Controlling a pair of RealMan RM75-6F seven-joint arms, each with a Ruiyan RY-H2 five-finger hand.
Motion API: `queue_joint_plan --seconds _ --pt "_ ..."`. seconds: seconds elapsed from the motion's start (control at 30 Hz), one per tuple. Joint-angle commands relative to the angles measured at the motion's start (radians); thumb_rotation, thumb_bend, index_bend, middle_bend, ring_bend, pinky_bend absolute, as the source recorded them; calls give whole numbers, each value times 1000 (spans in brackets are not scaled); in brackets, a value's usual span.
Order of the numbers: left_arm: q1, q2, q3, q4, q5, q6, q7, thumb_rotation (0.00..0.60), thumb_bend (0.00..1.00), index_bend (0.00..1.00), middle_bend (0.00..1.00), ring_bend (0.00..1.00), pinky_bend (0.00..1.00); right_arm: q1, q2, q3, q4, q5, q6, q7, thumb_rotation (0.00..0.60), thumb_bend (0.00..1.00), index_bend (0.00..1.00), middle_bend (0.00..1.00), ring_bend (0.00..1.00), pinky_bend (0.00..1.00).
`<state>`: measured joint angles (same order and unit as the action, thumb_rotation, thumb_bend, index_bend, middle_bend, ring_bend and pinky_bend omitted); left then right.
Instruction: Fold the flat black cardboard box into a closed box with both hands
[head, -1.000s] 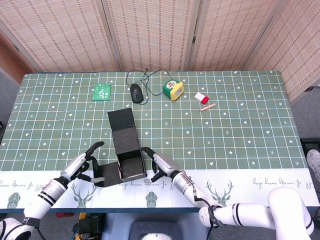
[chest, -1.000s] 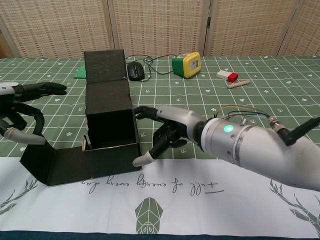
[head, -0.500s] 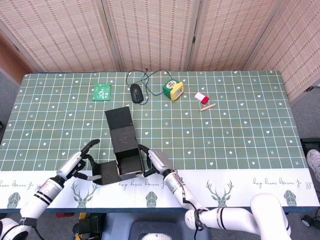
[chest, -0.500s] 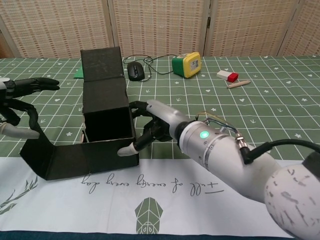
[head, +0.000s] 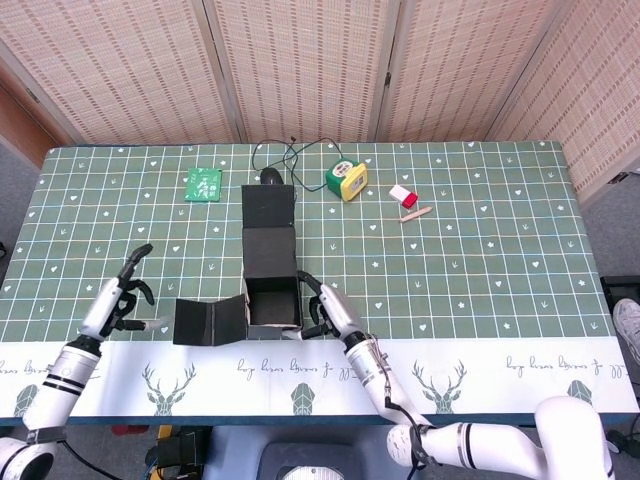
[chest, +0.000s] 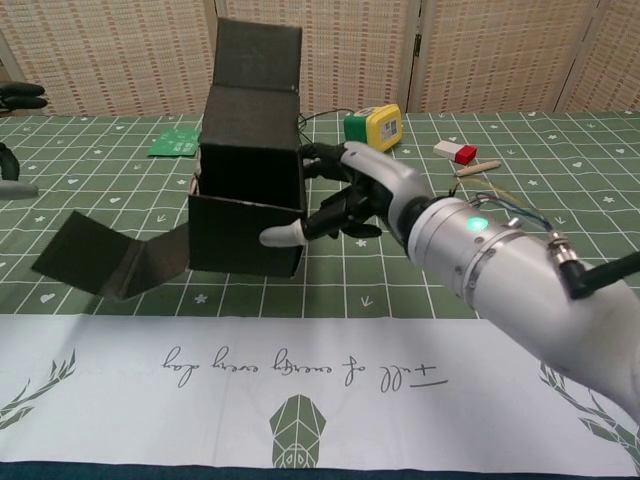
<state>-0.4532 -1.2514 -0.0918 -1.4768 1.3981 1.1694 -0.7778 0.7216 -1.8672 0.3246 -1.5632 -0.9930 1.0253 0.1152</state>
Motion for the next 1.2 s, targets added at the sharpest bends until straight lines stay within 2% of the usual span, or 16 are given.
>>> queue_joint_plan --seconds 0.03,0.27,0.47,0.8,1.2 --pt "17 -22 -30 31 -33 27 5 600 91 0 0 553 966 -62 69 24 -87 -62 52 84 600 294 358 401 779 1000" --pt "15 -52 -55 68 -69 -9 7 600 91 0 0 553 966 -123 127 44 -165 -139 91 224 600 294 358 402 779 1000" --pt "-12 -110 -81 37 -53 -24 -21 600 91 0 0 555 966 -125 99 39 -152 -168 88 283 600 294 358 403 779 1000" --pt "-63 -189 -112 -9 40 25 -11 600 91 0 0 567 966 -103 36 34 -110 -173 86 259 600 294 358 403 779 1000" --pt "-67 -216 -123 -7 103 120 54 600 91 1 0 575 966 -101 20 2 -102 -146 58 197 600 294 358 403 779 1000"
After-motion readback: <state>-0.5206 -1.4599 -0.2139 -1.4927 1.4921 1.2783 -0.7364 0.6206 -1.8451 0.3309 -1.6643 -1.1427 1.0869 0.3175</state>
